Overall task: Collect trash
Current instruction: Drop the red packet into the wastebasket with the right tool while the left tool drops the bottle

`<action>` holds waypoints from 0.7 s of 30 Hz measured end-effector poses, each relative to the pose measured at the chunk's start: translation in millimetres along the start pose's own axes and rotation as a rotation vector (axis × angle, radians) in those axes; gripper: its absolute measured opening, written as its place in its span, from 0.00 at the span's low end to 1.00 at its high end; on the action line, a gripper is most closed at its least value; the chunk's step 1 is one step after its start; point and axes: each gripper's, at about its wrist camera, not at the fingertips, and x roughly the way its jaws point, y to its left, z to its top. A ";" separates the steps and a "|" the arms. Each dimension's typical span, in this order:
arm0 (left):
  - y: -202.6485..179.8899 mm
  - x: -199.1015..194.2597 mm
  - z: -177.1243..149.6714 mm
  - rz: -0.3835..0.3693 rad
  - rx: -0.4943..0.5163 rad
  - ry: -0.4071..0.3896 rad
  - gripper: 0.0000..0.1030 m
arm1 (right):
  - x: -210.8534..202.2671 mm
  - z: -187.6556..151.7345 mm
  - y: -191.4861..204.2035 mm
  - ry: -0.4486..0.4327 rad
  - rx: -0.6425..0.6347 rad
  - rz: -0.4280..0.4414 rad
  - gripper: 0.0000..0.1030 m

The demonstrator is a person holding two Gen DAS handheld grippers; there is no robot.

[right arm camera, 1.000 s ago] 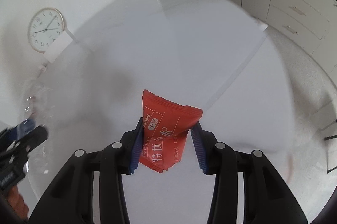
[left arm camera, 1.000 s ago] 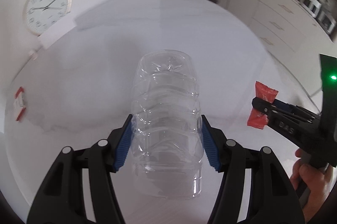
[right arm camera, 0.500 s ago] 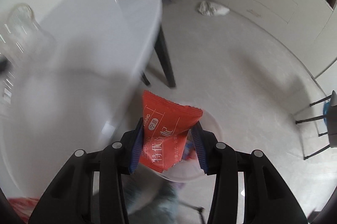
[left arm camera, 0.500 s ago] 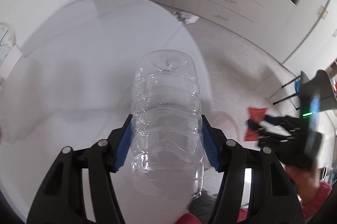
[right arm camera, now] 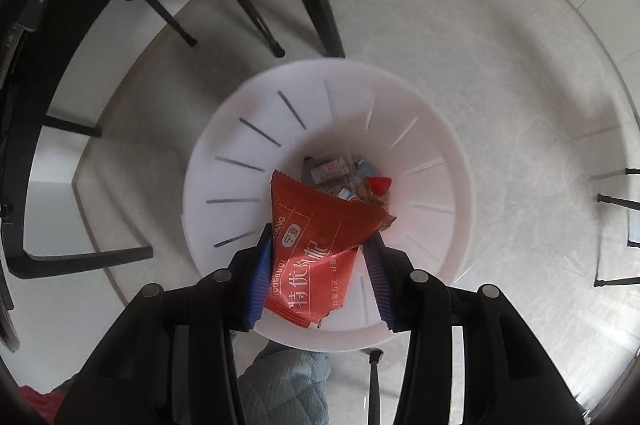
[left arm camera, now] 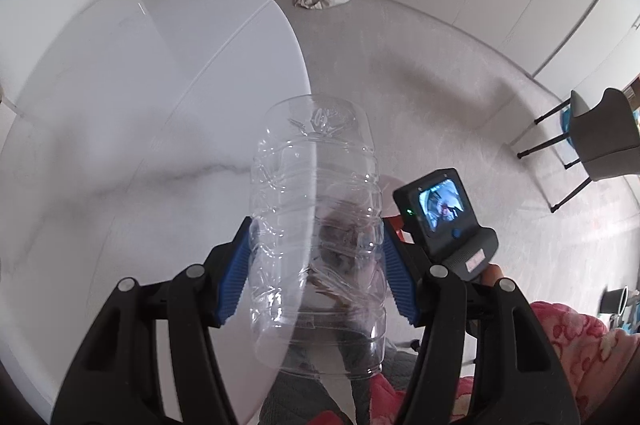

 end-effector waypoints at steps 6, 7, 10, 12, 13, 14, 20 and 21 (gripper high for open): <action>-13.8 8.7 -2.0 0.021 0.026 0.023 0.57 | 5.1 -13.0 -19.7 0.025 0.023 0.004 0.75; -16.2 10.4 -2.3 0.022 0.032 0.027 0.57 | 1.4 -15.0 -23.1 0.018 0.036 0.012 0.77; -26.4 20.6 1.2 0.022 0.061 0.047 0.57 | -17.3 -23.5 -38.8 -0.017 0.088 0.033 0.83; -35.8 25.7 -1.6 0.018 0.088 0.059 0.57 | -37.5 -31.0 -52.3 -0.059 0.152 0.046 0.85; -42.0 29.7 -1.1 0.016 0.101 0.066 0.57 | -55.6 -37.7 -64.3 -0.097 0.201 0.055 0.87; -49.6 35.5 -1.5 0.008 0.120 0.077 0.57 | -65.6 -41.8 -70.2 -0.118 0.224 0.052 0.88; -90.5 105.7 -4.3 -0.037 0.195 0.204 0.57 | -133.7 -77.0 -115.6 -0.251 0.331 -0.027 0.93; -95.8 123.7 -7.0 -0.026 0.199 0.231 0.57 | -140.5 -83.7 -120.5 -0.261 0.345 -0.033 0.93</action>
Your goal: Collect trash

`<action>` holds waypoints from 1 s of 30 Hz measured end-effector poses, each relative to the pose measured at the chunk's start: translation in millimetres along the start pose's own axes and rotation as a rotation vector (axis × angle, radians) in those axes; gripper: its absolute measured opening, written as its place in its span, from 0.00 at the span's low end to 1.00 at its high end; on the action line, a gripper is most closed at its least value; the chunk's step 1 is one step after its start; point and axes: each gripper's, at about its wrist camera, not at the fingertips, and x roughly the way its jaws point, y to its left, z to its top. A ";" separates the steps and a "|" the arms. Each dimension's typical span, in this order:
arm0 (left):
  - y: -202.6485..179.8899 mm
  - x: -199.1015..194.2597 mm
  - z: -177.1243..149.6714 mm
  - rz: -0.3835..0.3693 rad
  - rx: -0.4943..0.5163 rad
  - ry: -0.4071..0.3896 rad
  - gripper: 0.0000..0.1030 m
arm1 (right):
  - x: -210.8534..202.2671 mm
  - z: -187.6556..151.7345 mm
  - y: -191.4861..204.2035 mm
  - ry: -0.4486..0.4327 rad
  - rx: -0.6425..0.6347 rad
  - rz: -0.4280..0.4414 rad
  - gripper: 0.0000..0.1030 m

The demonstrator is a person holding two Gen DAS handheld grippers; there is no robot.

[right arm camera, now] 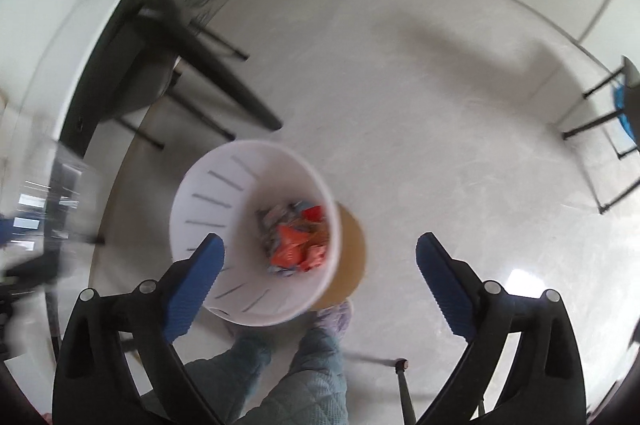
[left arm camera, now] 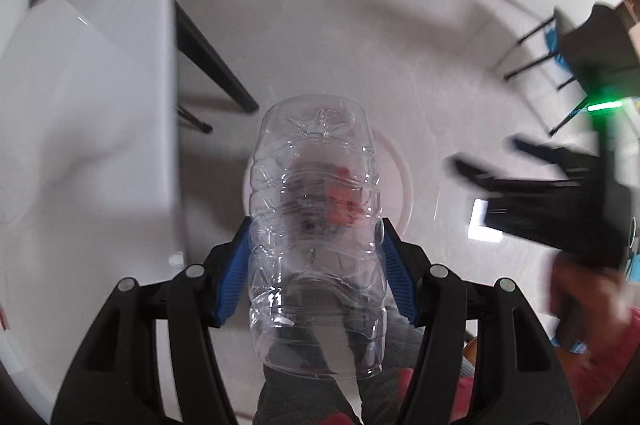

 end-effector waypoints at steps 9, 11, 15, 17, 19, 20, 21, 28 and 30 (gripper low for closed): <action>-17.4 148.9 12.1 0.025 -0.027 0.182 0.57 | -16.6 -39.0 -52.7 0.010 0.104 -0.045 0.93; -15.5 175.4 9.5 0.024 -0.047 0.212 0.57 | -12.4 -48.5 -59.5 0.022 0.114 -0.063 0.93; -11.7 208.5 6.5 0.029 -0.065 0.250 0.57 | -6.0 -65.4 -67.7 0.039 0.143 -0.077 0.93; -13.2 222.3 4.2 0.028 -0.067 0.261 0.57 | -2.7 -70.3 -69.4 0.045 0.153 -0.077 0.93; -16.7 227.1 4.1 0.016 -0.062 0.267 0.57 | -0.8 -73.0 -70.7 0.053 0.160 -0.079 0.93; -20.0 227.5 3.9 0.009 -0.057 0.265 0.57 | -0.4 -73.8 -70.4 0.054 0.161 -0.080 0.93; -21.3 226.8 3.0 0.005 -0.050 0.261 0.59 | 0.5 -75.4 -69.6 0.056 0.160 -0.080 0.93; -34.5 200.4 0.3 0.000 0.019 0.207 0.79 | 2.2 -78.2 -61.2 0.054 0.164 -0.074 0.93; -37.7 190.4 0.2 -0.005 0.030 0.182 0.80 | 1.4 -78.5 -60.3 0.049 0.161 -0.076 0.93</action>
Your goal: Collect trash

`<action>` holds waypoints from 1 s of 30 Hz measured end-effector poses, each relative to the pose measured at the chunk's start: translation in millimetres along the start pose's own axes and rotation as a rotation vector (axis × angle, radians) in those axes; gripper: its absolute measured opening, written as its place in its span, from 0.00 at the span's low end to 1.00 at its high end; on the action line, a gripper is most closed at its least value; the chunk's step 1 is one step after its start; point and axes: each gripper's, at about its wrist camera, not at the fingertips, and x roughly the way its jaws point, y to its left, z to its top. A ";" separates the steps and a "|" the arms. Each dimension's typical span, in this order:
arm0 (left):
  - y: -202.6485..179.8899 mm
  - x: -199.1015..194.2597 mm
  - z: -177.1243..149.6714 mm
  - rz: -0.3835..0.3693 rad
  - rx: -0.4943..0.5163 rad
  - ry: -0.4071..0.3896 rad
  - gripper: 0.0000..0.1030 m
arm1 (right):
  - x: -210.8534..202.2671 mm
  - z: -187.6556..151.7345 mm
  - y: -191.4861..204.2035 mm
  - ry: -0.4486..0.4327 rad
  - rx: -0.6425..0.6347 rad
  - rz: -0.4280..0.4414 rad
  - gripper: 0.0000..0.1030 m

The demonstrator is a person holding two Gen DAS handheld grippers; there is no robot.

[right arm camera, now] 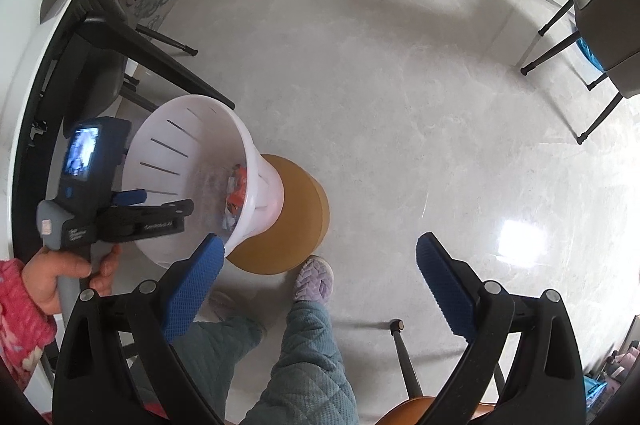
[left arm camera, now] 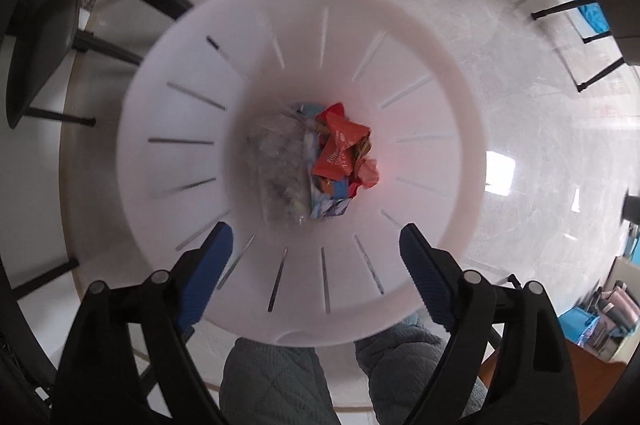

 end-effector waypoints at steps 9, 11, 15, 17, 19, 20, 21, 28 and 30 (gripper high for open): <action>-6.6 -115.2 -21.2 -0.101 -0.002 -0.209 0.85 | -28.3 11.3 2.6 -0.069 0.007 -0.036 0.93; -3.0 -153.8 -29.8 -0.109 0.011 -0.271 0.88 | -38.1 15.4 7.0 -0.089 0.005 -0.033 0.93; 16.1 -217.4 -46.4 -0.093 -0.004 -0.381 0.88 | -65.9 27.6 34.5 -0.148 -0.032 -0.012 0.94; 36.0 -251.3 -59.6 -0.082 -0.037 -0.438 0.89 | -78.0 35.8 53.3 -0.172 -0.058 0.007 0.98; 54.9 -279.8 -72.5 -0.064 -0.080 -0.483 0.92 | -91.6 42.2 80.4 -0.198 -0.102 0.036 0.98; 66.7 -293.5 -80.6 -0.049 -0.108 -0.506 0.92 | -98.4 45.0 96.7 -0.209 -0.132 0.056 0.98; 79.5 -307.2 -89.8 -0.035 -0.139 -0.531 0.92 | -103.0 46.7 108.5 -0.218 -0.154 0.067 0.98; 153.6 -374.1 -156.5 0.038 -0.329 -0.649 0.92 | -137.2 43.6 223.0 -0.262 -0.374 0.179 0.98; 171.3 -389.1 -177.3 0.056 -0.383 -0.680 0.92 | -145.3 38.8 255.0 -0.271 -0.436 0.207 0.98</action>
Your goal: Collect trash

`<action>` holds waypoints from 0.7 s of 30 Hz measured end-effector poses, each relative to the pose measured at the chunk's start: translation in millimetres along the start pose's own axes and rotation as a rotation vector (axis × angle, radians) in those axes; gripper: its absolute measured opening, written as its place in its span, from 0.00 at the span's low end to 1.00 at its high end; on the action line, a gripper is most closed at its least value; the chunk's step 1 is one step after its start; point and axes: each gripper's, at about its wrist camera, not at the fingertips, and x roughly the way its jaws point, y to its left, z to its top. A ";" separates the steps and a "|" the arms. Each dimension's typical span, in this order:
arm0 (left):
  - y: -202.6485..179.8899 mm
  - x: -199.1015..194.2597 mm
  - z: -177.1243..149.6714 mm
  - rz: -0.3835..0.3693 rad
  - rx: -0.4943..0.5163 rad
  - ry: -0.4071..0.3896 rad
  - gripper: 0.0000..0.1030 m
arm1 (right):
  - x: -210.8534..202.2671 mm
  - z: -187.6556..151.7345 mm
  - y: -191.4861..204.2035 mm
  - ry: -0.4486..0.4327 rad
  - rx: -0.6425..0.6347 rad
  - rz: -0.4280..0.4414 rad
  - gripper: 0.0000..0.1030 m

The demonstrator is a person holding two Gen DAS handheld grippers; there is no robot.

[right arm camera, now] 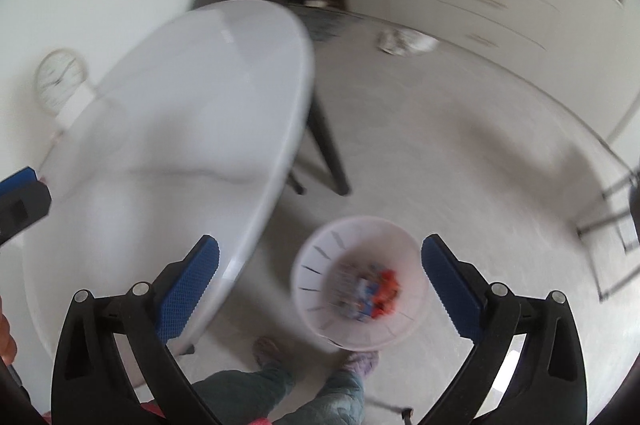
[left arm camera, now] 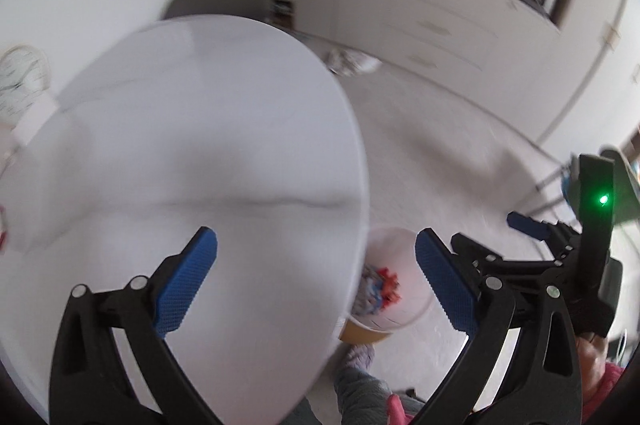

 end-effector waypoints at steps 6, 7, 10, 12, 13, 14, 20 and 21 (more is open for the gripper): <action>59.5 -43.1 -7.4 0.084 -0.124 -0.082 0.92 | -4.3 20.1 66.6 -0.024 -0.119 0.081 0.98; 64.8 -45.5 -9.7 0.093 -0.134 -0.088 0.92 | -5.9 22.1 74.3 -0.028 -0.133 0.087 0.98; 85.1 -58.8 -12.8 0.129 -0.173 -0.120 0.92 | -13.1 26.8 94.8 -0.042 -0.166 0.108 0.98; 94.6 -66.5 -11.3 0.144 -0.197 -0.140 0.92 | -16.9 31.8 103.2 -0.050 -0.178 0.120 0.98; 98.9 -71.5 -9.8 0.148 -0.211 -0.153 0.92 | -20.1 35.4 108.7 -0.055 -0.185 0.123 0.98; 102.9 -77.9 -7.6 0.152 -0.220 -0.167 0.92 | -23.9 37.9 113.3 -0.061 -0.190 0.123 0.98; 125.6 -131.5 18.6 0.201 -0.244 -0.290 0.92 | -85.0 84.0 149.5 -0.197 -0.259 0.110 0.98; 129.5 -146.3 26.5 0.216 -0.251 -0.323 0.92 | -100.5 95.1 155.7 -0.233 -0.270 0.112 0.98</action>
